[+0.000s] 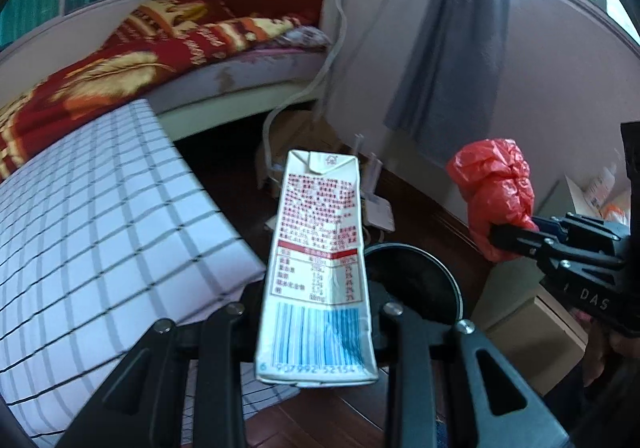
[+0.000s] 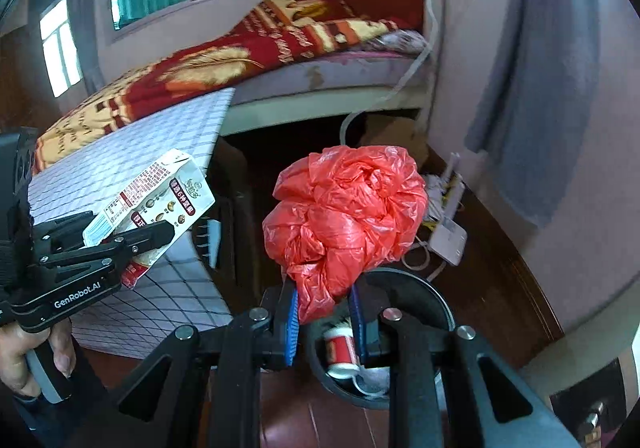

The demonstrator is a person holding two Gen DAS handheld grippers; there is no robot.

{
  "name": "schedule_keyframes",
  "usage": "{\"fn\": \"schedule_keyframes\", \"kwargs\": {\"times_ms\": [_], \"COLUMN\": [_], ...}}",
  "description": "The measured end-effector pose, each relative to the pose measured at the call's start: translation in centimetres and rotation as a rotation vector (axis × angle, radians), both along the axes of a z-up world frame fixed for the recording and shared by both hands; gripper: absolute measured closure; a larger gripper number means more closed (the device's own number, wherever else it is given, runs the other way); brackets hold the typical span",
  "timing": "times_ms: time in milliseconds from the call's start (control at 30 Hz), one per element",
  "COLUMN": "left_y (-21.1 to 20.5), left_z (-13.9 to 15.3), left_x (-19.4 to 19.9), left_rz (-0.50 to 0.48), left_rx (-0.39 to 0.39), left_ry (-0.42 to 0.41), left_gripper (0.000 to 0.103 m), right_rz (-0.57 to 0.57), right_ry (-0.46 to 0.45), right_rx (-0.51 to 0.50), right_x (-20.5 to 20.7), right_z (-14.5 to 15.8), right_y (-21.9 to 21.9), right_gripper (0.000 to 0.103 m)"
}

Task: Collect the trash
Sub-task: 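Lift the milk carton and red bag and carry them over the black bin, then open both tools over the black bin to drop the carton and bag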

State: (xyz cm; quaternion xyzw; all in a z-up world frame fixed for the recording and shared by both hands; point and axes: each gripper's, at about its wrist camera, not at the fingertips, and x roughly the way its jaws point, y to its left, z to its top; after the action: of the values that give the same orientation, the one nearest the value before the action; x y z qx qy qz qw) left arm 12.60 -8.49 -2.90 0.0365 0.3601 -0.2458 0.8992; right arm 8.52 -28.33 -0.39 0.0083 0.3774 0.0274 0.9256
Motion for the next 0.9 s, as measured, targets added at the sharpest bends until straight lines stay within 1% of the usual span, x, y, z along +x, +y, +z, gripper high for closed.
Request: {"fn": "schedule_keyframes", "kwargs": {"times_ms": [233,433,533,633,833,900], "left_y": [-4.9,-8.4,-9.7,-10.7,-12.2,-12.4], "left_z": [-3.0,-6.1,-7.2,-8.2,-10.2,-10.7], "left_x": [-0.6,-0.7,-0.6,-0.1,0.5,0.9], "left_rz": [-0.103,-0.163,-0.176,-0.184,-0.199,-0.201], "left_rx": [0.008,0.023,0.032,0.024,0.051,0.05], "left_ry": [0.074,0.152,0.171,0.203,0.231,0.245], "left_gripper": [0.071,0.071,0.071,0.071,0.071,0.071], "right_rz": [-0.066,-0.093,-0.097,-0.091,-0.054,-0.036], "right_ry": [0.058,0.126,0.154,0.176,0.2,0.224], "right_rx": [-0.006,0.002,0.008,0.018,0.004,0.005], "right_x": [-1.6,-2.4,-2.2,-1.9,-0.6,0.1], "right_z": [-3.0,-6.7,-8.3,-9.9,-12.8,-14.1], "right_y": [-4.7,-8.1,-9.0,-9.8,-10.0,-9.9], "right_gripper": [0.08,0.08,0.08,0.08,0.08,0.08]}}
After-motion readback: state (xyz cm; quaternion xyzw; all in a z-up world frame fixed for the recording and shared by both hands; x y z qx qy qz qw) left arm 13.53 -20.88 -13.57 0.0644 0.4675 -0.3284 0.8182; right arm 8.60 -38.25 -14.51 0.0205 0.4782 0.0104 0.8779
